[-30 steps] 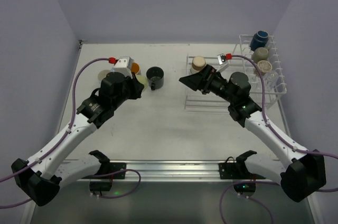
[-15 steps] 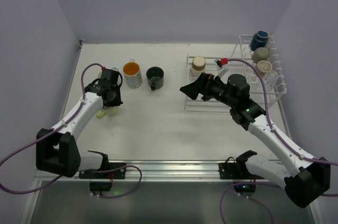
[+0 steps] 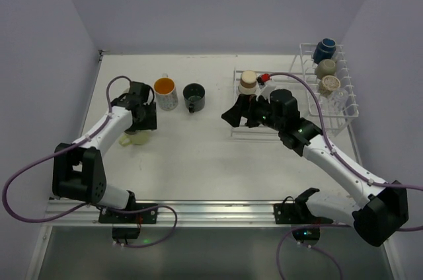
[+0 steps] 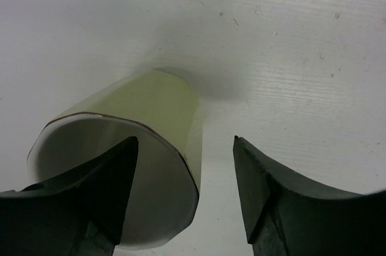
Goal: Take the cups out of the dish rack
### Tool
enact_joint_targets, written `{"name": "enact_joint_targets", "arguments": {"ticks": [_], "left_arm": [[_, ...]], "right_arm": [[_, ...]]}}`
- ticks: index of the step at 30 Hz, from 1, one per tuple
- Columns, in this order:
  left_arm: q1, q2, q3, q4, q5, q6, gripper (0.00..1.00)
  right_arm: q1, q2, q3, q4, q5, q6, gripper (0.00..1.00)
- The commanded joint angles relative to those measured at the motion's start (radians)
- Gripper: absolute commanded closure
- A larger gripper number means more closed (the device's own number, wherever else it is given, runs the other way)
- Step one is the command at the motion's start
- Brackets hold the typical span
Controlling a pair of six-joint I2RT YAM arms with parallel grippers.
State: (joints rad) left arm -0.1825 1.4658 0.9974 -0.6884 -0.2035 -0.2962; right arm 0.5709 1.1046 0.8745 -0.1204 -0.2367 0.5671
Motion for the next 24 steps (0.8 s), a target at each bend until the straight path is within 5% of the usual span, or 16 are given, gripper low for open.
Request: {"name": "enact_joint_targets", "arguments": {"ticks": [1, 8, 12, 20, 24], "left_arm": [[0.008, -0.088, 0.036, 0.029, -0.034, 0.011, 0.3], [0.005, -0.275, 0.081, 0.108, 0.073, -0.014, 0.0], [-0.034, -0.433, 0.086, 0.226, 0.148, -0.021, 0.0], [-0.071, -0.76, -0.16, 0.443, 0.499, -0.044, 0.0], [-0.072, -0.878, -0.271, 0.452, 0.562, -0.032, 0.0]], "right_arm": [[0.009, 0.027, 0.075, -0.041, 0.089, -0.05, 0.01], [0.012, 0.101, 0.184, -0.084, 0.24, -0.079, 0.01], [0.014, 0.199, 0.271, -0.131, 0.428, -0.101, 0.01], [-0.002, 0.417, 0.481, -0.189, 0.75, -0.15, 0.05], [-0.057, 0.524, 0.57, -0.202, 0.743, -0.138, 0.12]]}}
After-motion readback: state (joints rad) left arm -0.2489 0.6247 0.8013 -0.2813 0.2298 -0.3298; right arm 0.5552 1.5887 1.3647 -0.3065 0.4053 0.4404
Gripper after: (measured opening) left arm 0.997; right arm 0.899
